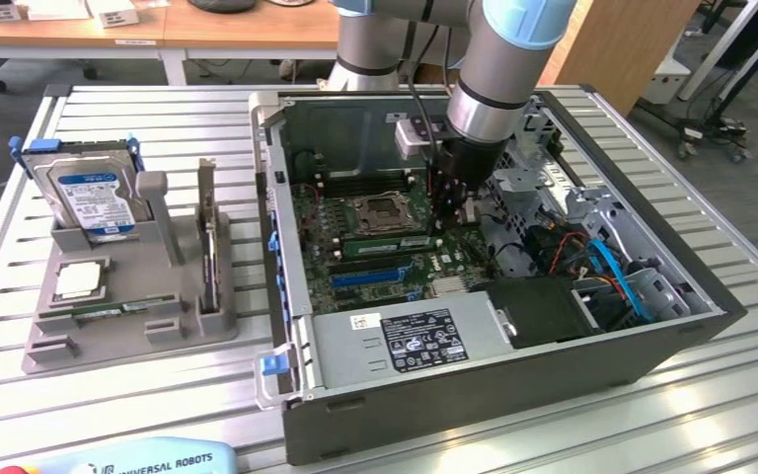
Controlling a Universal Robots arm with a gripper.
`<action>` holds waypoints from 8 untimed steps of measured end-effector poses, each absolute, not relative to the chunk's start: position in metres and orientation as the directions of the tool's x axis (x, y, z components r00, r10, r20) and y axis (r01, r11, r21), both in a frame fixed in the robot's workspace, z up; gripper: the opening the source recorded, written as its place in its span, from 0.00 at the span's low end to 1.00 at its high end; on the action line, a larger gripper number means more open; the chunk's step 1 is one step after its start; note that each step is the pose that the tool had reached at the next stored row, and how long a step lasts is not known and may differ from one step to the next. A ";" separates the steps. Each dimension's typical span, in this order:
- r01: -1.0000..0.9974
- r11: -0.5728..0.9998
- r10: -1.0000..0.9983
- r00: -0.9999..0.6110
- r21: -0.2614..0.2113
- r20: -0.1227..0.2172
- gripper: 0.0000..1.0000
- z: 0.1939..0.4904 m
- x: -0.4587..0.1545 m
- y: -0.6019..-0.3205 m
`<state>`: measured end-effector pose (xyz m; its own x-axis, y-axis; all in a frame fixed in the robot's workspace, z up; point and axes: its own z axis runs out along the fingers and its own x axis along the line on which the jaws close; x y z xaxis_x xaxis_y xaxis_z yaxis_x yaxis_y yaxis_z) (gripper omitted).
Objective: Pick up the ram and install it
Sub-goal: 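Press down the ram until it locks into place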
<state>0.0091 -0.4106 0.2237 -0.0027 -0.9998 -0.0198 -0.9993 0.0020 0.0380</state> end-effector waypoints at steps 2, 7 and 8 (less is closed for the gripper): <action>-0.999 0.002 -1.000 -0.003 0.038 -0.020 0.10 0.223 0.009 -0.411; -0.999 0.002 -1.000 -0.003 0.038 -0.020 0.10 0.223 0.009 -0.411; -0.999 0.002 -1.000 -0.003 0.038 -0.020 0.10 0.223 0.009 -0.411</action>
